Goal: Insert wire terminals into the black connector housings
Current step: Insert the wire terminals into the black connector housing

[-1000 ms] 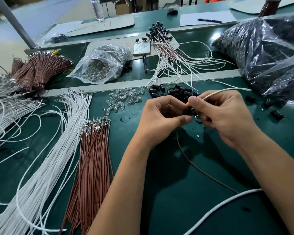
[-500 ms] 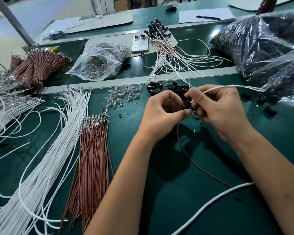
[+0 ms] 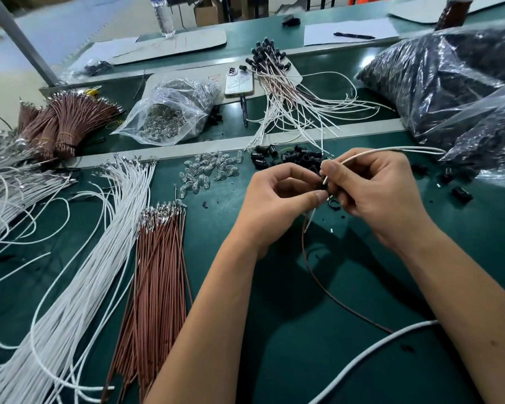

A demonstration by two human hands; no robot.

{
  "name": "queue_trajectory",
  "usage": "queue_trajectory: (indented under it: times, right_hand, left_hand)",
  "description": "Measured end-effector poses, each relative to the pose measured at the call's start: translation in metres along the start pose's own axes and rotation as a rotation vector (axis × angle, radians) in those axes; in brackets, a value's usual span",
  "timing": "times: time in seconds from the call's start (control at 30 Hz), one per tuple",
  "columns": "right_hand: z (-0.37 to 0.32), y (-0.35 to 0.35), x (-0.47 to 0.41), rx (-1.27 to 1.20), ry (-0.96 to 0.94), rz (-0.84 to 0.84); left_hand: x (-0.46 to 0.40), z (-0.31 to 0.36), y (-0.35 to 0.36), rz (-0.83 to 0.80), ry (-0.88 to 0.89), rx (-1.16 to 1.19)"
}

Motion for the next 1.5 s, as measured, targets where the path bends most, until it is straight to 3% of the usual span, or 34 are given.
queue_trajectory:
  times: [0.2, 0.33, 0.5, 0.7, 0.77, 0.93, 1.0, 1.17, 1.33, 1.4, 1.5]
  right_hand:
    - [0.006, 0.002, 0.003, 0.202, -0.027, -0.079]
    - [0.004, 0.003, 0.005, 0.246, -0.113, -0.127]
    - [0.000, 0.003, 0.007, 0.248, -0.090, -0.201]
    - [-0.009, -0.007, 0.009, 0.289, 0.106, -0.774]
    - [-0.009, -0.008, 0.012, 0.260, 0.182, -0.887]
    - [-0.004, 0.006, 0.014, 0.069, 0.188, -0.553]
    - [-0.004, 0.006, 0.013, 0.060, 0.163, -0.548]
    - [-0.007, -0.005, 0.013, 0.117, 0.202, -0.738]
    - [-0.009, -0.006, 0.020, 0.303, 0.392, -1.169]
    - [-0.009, -0.003, 0.021, 0.297, 0.393, -1.127]
    - [-0.007, 0.006, 0.018, 0.166, 0.299, -0.730]
  left_hand:
    - [-0.003, 0.002, -0.003, 0.169, -0.150, 0.224]
    - [-0.003, 0.006, -0.005, 0.126, -0.229, 0.398]
    - [-0.004, 0.008, -0.009, 0.133, -0.232, 0.468]
    - [-0.008, 0.012, -0.022, 0.164, -0.215, 0.672]
    - [-0.007, 0.013, -0.022, 0.117, -0.179, 0.693]
    - [-0.002, 0.014, -0.016, 0.008, -0.112, 0.578]
    - [-0.001, 0.014, -0.015, 0.018, -0.101, 0.550]
    - [-0.003, 0.015, -0.016, 0.039, -0.128, 0.724]
    - [-0.009, 0.016, -0.030, 0.179, -0.186, 0.831]
    - [-0.009, 0.016, -0.033, 0.186, -0.189, 0.719]
    - [-0.006, 0.016, -0.028, 0.097, -0.204, 0.486]
Point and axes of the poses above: each hand's wrist, its own x-axis away from the middle knuckle, its own y-axis out of the palm, z = x × y, the point moved 1 cm from there along -x, towards the middle knuckle, and after that the axes turned 13 degrees about z, right-handed, at the moved point
